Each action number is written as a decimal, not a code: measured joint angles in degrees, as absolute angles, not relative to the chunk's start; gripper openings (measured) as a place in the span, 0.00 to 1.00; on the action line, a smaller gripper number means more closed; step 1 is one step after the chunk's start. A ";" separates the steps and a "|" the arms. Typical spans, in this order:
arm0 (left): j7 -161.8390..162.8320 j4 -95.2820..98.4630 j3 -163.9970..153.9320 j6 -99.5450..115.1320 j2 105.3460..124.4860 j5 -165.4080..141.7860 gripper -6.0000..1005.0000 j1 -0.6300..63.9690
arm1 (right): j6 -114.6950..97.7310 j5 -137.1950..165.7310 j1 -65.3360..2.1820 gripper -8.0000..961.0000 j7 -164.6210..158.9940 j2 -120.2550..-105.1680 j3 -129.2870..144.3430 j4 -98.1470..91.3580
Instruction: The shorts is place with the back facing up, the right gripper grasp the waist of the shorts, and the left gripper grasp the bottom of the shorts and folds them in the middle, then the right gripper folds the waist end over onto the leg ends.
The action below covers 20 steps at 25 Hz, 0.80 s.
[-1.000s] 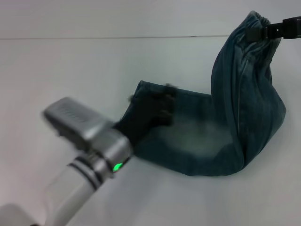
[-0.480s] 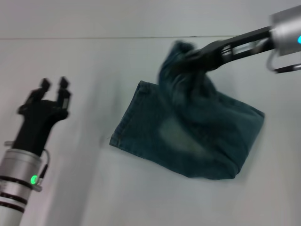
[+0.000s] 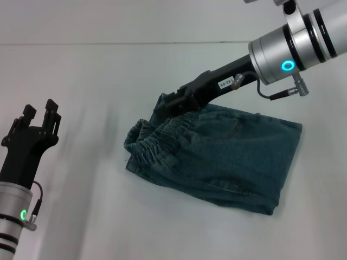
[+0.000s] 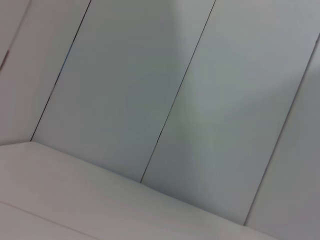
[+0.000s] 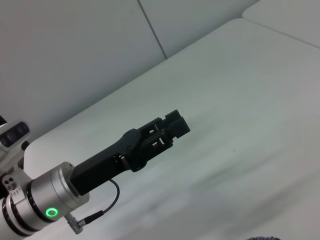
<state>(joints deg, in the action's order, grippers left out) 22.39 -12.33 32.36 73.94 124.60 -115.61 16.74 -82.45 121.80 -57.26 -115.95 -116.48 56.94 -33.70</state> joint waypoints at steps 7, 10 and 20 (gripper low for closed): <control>30.59 -7.95 28.20 76.31 124.08 -115.80 0.57 17.11 | -91.40 117.70 -48.96 0.67 -111.20 -116.31 53.18 -41.11; 40.95 -1.49 24.25 80.66 123.94 -115.84 0.58 17.53 | -96.99 112.10 -42.19 0.79 -106.90 -115.52 48.68 -42.86; 67.56 25.87 -12.70 101.02 122.08 -115.90 0.68 18.71 | -101.26 105.70 -23.73 0.94 -87.64 -114.09 41.64 -40.04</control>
